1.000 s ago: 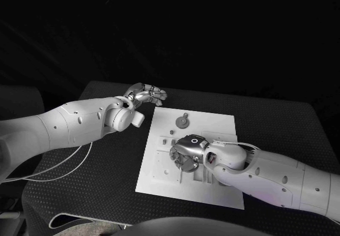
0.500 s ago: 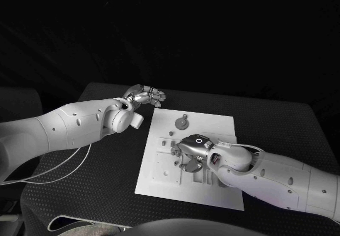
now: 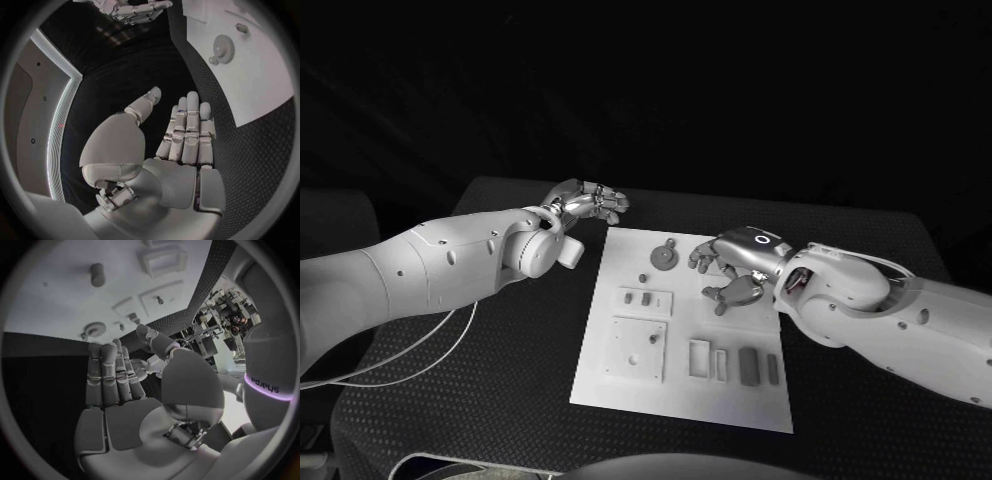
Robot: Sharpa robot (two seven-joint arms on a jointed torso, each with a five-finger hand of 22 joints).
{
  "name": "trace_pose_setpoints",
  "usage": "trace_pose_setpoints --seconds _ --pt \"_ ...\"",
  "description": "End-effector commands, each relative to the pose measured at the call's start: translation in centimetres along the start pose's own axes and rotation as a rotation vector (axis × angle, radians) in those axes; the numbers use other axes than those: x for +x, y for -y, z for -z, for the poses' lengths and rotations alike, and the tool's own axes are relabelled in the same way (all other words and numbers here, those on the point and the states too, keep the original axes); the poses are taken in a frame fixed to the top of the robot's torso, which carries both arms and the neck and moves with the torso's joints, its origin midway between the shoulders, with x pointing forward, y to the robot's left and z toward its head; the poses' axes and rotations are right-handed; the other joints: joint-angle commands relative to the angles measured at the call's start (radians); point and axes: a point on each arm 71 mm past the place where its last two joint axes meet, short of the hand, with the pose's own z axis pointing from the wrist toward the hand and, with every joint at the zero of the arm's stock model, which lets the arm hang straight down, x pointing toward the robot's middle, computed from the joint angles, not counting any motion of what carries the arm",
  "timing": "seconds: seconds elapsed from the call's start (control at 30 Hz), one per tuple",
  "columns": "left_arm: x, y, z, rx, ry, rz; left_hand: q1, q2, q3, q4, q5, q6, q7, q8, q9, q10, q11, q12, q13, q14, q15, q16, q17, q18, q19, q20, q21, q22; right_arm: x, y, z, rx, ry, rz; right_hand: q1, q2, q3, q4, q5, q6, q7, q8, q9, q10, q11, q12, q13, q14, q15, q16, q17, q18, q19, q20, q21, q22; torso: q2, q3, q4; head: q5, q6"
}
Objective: Assemble the parts on the task board
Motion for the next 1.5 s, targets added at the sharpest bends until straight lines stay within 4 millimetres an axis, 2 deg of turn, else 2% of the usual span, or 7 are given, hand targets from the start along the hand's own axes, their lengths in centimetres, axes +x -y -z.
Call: trace_pose_setpoints --seconds 0.03,0.33,0.5,0.77,1.07,1.23,1.5 --pt "0.1 0.1 -0.1 0.011 -0.011 0.012 -0.004 0.001 -0.001 0.005 -0.005 -0.001 0.005 0.003 -0.001 -0.001 0.002 0.006 -0.001 0.005 -0.001 -0.005 0.002 0.004 0.006 0.004 -0.006 0.016 0.2 1.4 0.8 0.038 -0.087 -0.020 -0.009 0.007 -0.015 -0.001 0.011 0.004 -0.008 0.007 0.001 0.008 0.000 0.008 -0.003 0.005 -0.001 0.004 0.001 0.013 0.004 -0.003 0.003 0.002 -0.001 0.0004 -0.0001 -0.008 0.006" --pt "0.0 0.1 -0.2 0.011 -0.007 0.011 -0.004 0.002 -0.001 0.005 -0.005 0.000 0.005 0.003 -0.001 0.001 0.001 0.006 -0.001 0.005 -0.001 -0.005 0.002 0.004 0.006 0.004 -0.006 0.016 1.1 3.6 1.6 0.109 -0.172 0.011 -0.040 -0.005 -0.077 -0.001 0.018 -0.011 -0.032 0.007 -0.003 -0.034 0.014 0.005 -0.025 -0.012 0.012 0.004 0.003 0.013 -0.012 -0.001 -0.002 0.008 -0.004 0.0054 -0.0067 -0.006 0.009" --pt "0.1 0.0 -0.3 0.011 -0.009 0.014 -0.004 0.002 -0.001 0.005 -0.005 0.000 0.005 0.003 -0.001 0.001 0.001 0.007 -0.001 0.005 -0.001 -0.005 0.002 0.004 0.006 0.004 -0.006 0.016 2.5 3.3 1.2 0.101 -0.195 0.018 -0.044 -0.004 -0.097 0.000 -0.009 -0.020 -0.039 0.007 -0.004 -0.045 0.017 0.009 -0.035 -0.019 0.015 0.008 0.005 0.013 -0.016 0.001 -0.004 0.010 -0.003 0.0044 -0.0046 -0.008 0.010" --pt "0.2 -0.1 -0.3 0.008 -0.011 0.016 -0.004 0.003 -0.001 0.006 -0.005 -0.001 0.005 0.004 -0.001 0.002 0.000 0.007 -0.001 0.005 -0.001 -0.005 0.002 0.004 0.007 0.004 -0.006 0.016 3.6 3.0 1.2 0.098 -0.250 0.029 -0.032 0.003 -0.098 -0.001 -0.009 -0.022 -0.039 0.010 -0.004 -0.035 0.013 0.022 -0.038 -0.019 0.011 0.010 0.005 0.013 -0.016 0.000 -0.004 0.012 -0.002 0.0008 0.0026 -0.013 0.006" --pt "0.1 -0.1 -0.2 0.008 -0.011 0.017 -0.004 0.004 -0.001 0.006 -0.005 -0.001 0.005 0.004 -0.001 0.002 0.000 0.007 -0.001 0.005 -0.001 -0.005 0.003 0.004 0.006 0.004 -0.006 0.017 4.2 2.6 1.1 0.083 -0.278 0.039 -0.016 0.023 -0.096 -0.001 -0.010 0.004 -0.026 0.027 0.000 -0.010 0.003 0.049 -0.041 -0.015 0.002 0.015 0.004 0.013 -0.012 -0.001 -0.004 0.015 -0.002 0.0006 -0.0010 -0.013 0.002" --pt "0.2 -0.1 -0.3 0.008 -0.013 0.017 -0.004 0.004 -0.001 0.006 -0.005 -0.001 0.005 0.004 -0.001 0.002 0.000 0.007 -0.001 0.005 -0.001 -0.005 0.003 0.004 0.006 0.004 -0.006 0.017 4.6 2.2 0.9 0.076 -0.278 0.048 0.009 0.055 -0.013 0.007 -0.119 0.048 -0.025 0.045 -0.002 0.044 -0.018 0.093 -0.041 0.001 -0.018 0.016 -0.001 0.013 0.003 -0.004 -0.004 0.015 -0.002 0.0002 -0.0002 -0.015 0.001" --pt "0.1 -0.1 -0.3 0.008 -0.011 0.017 -0.005 0.004 -0.001 0.007 -0.005 -0.001 0.005 0.004 -0.001 0.002 0.000 0.007 -0.001 0.005 -0.001 -0.006 0.003 0.003 0.006 0.004 -0.006 0.017 5.3 1.7 0.4 0.063 -0.257 0.040 -0.005 0.063 0.047 0.010 -0.128 0.075 -0.027 0.054 -0.006 0.073 -0.030 0.118 -0.041 0.011 -0.030 0.017 -0.003 0.013 0.015 -0.008 0.001 0.020 -0.002 0.0012 0.0010 -0.013 -0.004"
